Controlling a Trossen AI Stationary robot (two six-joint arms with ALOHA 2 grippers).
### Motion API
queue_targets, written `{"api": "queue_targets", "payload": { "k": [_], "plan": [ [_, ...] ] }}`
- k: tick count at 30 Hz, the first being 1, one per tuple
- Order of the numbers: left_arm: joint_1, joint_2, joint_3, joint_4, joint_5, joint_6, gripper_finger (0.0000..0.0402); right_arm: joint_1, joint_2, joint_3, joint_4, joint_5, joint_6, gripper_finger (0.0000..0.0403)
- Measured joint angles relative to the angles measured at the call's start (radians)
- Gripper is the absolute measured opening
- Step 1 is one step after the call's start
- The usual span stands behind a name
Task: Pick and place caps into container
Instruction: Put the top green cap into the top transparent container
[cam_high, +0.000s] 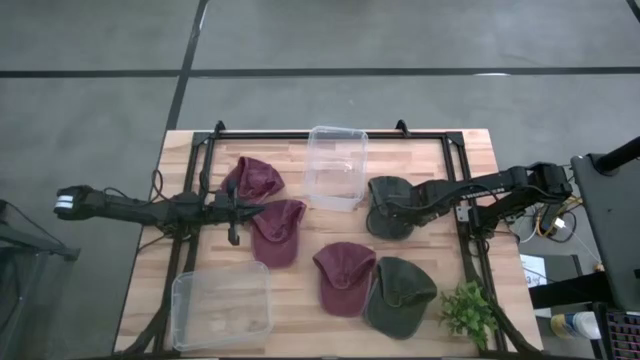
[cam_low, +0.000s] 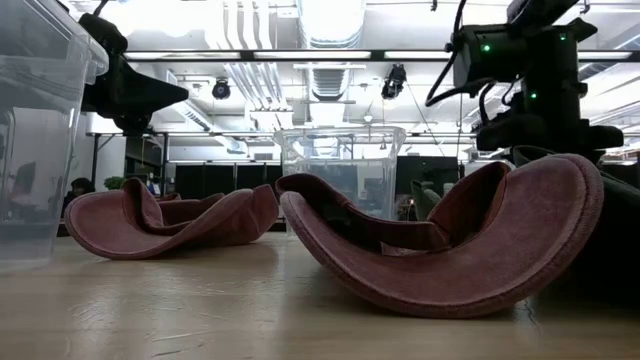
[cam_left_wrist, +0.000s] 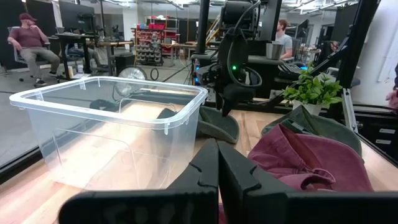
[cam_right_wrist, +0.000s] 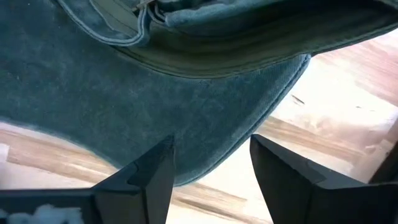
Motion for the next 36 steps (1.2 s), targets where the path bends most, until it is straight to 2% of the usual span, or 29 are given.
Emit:
{"api": "queue_targets", "payload": {
  "k": [13, 18, 24, 29, 36],
  "plan": [
    [-0.001, 0.000, 0.000, 0.000, 0.000, 0.000, 0.0000, 0.009, -0.005, -0.036, 0.012, 0.015, 0.086, 0.0201],
    [-0.001, 0.000, 0.000, 0.000, 0.000, 0.000, 0.0000, 0.008, -0.004, -0.098, 0.123, 0.012, 0.045, 0.0201],
    [0.000, 0.000, 0.000, 0.000, 0.000, 0.000, 0.0000, 0.009, -0.004, -0.108, 0.141, 0.020, 0.013, 0.0197],
    [0.000, 0.000, 0.000, 0.000, 0.000, 0.000, 0.0000, 0.009, -0.007, -0.108, 0.165, 0.048, -0.001, 0.0163],
    [0.000, 0.000, 0.000, 0.000, 0.000, 0.000, 0.0000, 0.008, -0.014, -0.094, 0.183, 0.067, -0.029, 0.0082]
  ]
}}
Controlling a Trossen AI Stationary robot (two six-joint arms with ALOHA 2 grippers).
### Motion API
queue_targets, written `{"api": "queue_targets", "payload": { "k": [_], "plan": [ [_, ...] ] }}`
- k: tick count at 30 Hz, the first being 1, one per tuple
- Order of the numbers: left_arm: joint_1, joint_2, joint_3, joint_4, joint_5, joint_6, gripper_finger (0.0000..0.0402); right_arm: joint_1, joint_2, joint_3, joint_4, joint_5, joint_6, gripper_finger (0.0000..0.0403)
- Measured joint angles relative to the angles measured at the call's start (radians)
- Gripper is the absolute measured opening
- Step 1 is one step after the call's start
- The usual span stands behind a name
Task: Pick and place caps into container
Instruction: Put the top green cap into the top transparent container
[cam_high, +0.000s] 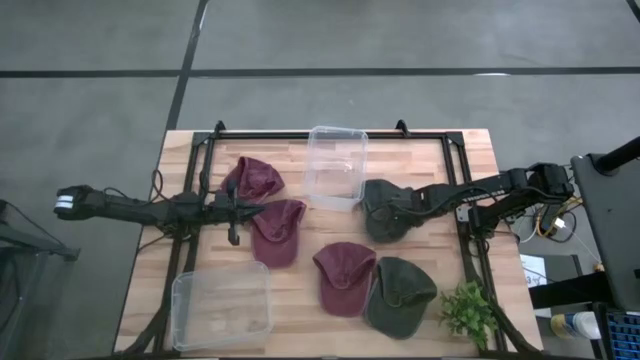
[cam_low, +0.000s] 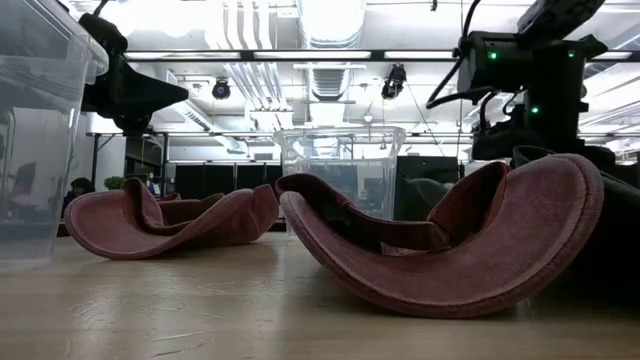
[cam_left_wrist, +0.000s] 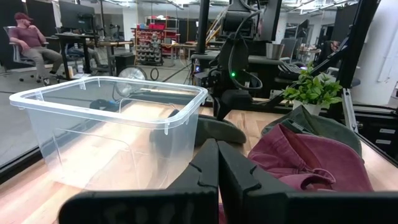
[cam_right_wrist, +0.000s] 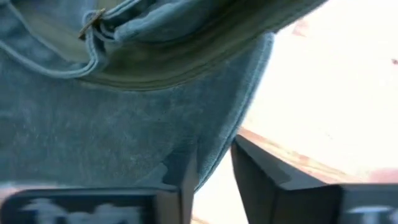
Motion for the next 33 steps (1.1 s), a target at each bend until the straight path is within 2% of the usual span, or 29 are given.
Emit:
{"api": "queue_targets", "payload": {
  "k": [3, 5, 13, 23, 28, 33],
  "plan": [
    [0.000, 0.000, 0.000, 0.000, 0.000, 0.000, 0.0000, -0.001, 0.000, 0.001, -0.001, 0.008, -0.012, 0.0032],
    [0.000, 0.000, 0.000, 0.000, 0.000, 0.000, 0.0000, -0.003, 0.000, 0.001, -0.004, 0.010, -0.020, 0.0016],
    [0.000, 0.000, 0.000, 0.000, 0.000, 0.000, 0.0000, -0.001, -0.052, 0.001, -0.026, -0.052, -0.035, 0.0008],
    [0.000, 0.000, 0.000, -0.003, 0.000, 0.000, 0.0000, 0.000, -0.266, -0.004, -0.046, -0.074, -0.011, 0.0008],
    [-0.001, 0.000, 0.000, -0.004, 0.000, 0.000, 0.0000, 0.000, -0.331, -0.054, -0.032, -0.130, 0.008, 0.0022],
    [-0.001, 0.000, 0.000, -0.007, 0.000, 0.000, 0.0000, 0.000, -0.330, -0.119, 0.028, -0.178, 0.014, 0.0089]
  ]
}}
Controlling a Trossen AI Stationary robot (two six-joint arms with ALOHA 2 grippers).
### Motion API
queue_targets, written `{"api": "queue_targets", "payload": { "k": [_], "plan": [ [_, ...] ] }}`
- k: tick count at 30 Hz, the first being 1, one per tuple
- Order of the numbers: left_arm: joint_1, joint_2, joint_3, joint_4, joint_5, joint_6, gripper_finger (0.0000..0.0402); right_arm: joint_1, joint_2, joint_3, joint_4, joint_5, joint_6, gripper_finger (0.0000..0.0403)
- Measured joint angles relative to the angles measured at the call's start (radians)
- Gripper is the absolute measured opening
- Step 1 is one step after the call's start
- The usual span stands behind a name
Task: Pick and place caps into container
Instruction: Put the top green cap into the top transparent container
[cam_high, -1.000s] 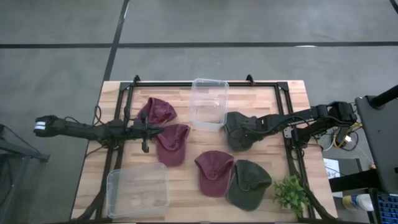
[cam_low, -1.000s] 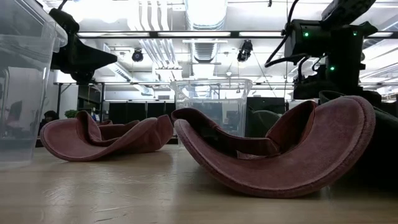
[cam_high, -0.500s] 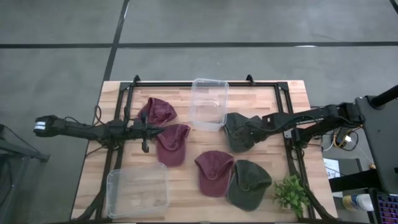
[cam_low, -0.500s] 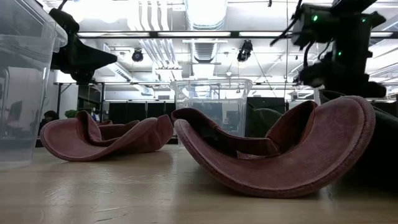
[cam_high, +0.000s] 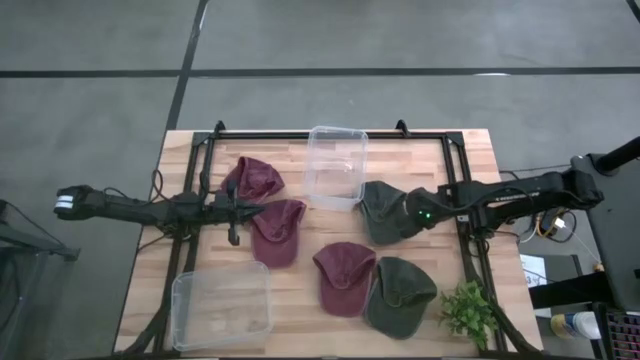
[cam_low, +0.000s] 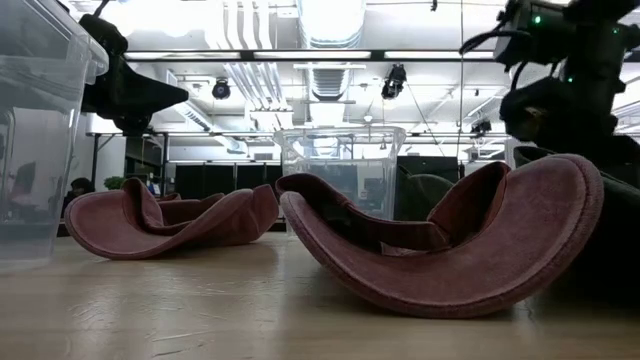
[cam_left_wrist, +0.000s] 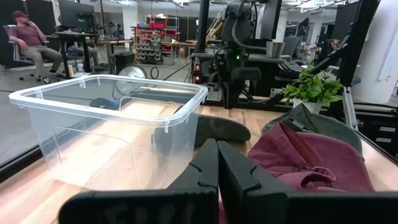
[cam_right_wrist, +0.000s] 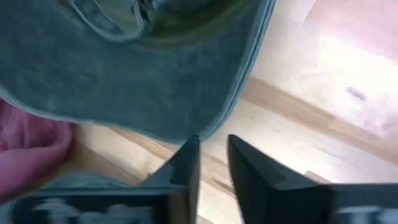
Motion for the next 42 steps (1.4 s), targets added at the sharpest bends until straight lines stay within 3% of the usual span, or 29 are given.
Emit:
{"api": "queue_targets", "payload": {
  "k": [5, 9, 14, 19, 30, 34, 40, 42],
  "plan": [
    [0.000, 0.000, 0.000, 0.000, 0.000, 0.000, 0.0000, 0.000, 0.000, -0.039, 0.079, -0.018, 0.040, 0.0179],
    [0.000, 0.000, 0.000, -0.001, 0.000, 0.000, 0.0000, 0.000, 0.004, -0.063, 0.086, 0.002, 0.056, 0.0229],
    [0.000, 0.000, 0.000, -0.001, 0.000, 0.000, 0.0000, -0.002, 0.027, -0.103, 0.121, 0.045, 0.084, 0.0256],
    [0.000, 0.000, 0.000, -0.005, 0.000, 0.000, 0.0000, -0.003, 0.046, -0.127, 0.229, 0.054, 0.072, 0.0257],
    [0.001, 0.000, 0.000, -0.016, 0.000, 0.000, 0.0000, -0.013, 0.051, -0.158, 0.315, 0.112, 0.024, 0.0210],
    [0.001, 0.000, 0.000, -0.016, 0.000, 0.000, 0.0000, -0.022, 0.051, -0.172, 0.314, 0.109, 0.022, 0.0151],
    [0.001, 0.000, 0.000, -0.016, 0.000, 0.000, 0.0000, -0.026, 0.048, -0.183, 0.330, 0.105, -0.001, 0.0029],
    [0.001, 0.000, 0.000, -0.016, 0.000, 0.000, 0.0000, -0.030, 0.045, -0.183, 0.331, 0.103, -0.007, 0.0022]
  ]
}}
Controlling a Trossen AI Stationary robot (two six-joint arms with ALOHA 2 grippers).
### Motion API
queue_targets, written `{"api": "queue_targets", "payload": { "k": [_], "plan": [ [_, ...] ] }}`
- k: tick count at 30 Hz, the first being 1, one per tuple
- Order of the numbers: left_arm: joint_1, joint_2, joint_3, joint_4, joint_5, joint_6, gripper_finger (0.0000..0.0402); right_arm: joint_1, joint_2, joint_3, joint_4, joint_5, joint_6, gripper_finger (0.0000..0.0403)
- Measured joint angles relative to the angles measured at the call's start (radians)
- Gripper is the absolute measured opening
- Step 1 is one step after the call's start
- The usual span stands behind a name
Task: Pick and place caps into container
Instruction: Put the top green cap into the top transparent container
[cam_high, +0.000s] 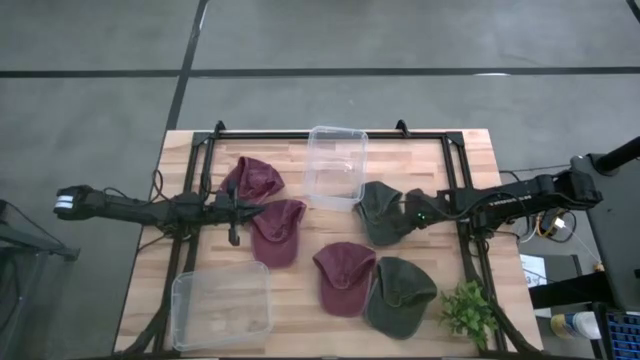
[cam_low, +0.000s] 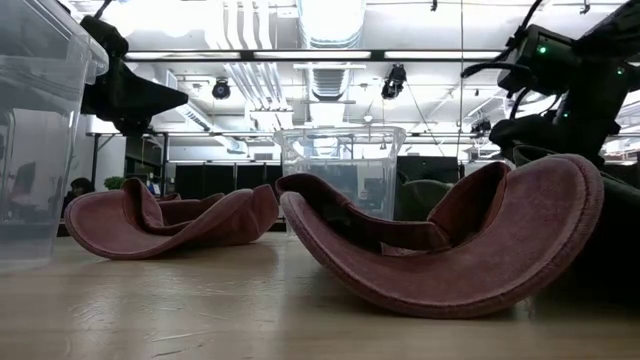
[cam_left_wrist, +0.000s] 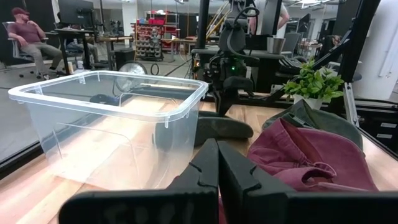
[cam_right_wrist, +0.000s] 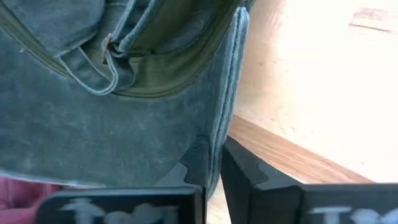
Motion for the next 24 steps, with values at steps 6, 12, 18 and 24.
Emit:
{"api": "queue_targets", "payload": {
  "k": [6, 12, 18, 24],
  "plan": [
    [0.000, 0.000, 0.000, 0.000, 0.000, 0.000, 0.0000, 0.000, -0.032, 0.028, -0.031, -0.013, -0.015, 0.0014],
    [-0.001, 0.000, 0.000, 0.000, 0.000, 0.000, 0.0000, 0.002, -0.102, 0.107, -0.252, -0.033, 0.017, 0.0013],
    [-0.001, 0.000, 0.000, 0.000, 0.000, 0.000, 0.0000, 0.002, -0.168, 0.243, -0.622, -0.015, 0.059, 0.0012],
    [-0.001, 0.000, 0.000, 0.000, 0.000, 0.000, 0.0000, 0.002, -0.227, 0.361, -0.697, 0.028, 0.108, 0.0012]
  ]
}}
